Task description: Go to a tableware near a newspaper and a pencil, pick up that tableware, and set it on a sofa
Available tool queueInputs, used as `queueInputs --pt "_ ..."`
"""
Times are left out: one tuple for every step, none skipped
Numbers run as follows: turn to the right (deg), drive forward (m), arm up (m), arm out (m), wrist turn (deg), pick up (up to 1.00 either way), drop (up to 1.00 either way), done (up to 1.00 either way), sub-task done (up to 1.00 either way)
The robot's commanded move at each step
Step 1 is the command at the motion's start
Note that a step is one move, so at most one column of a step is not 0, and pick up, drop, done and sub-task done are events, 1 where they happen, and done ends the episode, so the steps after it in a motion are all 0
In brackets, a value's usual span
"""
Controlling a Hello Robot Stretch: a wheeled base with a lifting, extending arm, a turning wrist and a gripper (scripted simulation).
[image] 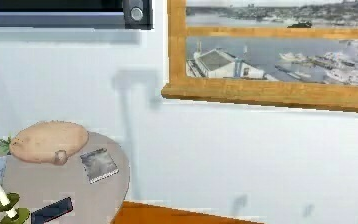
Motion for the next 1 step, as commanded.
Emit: queueInputs --pt "-45.0 0.0 0.0 0.0 0.0 0.0 0.0 0.0 0.0"
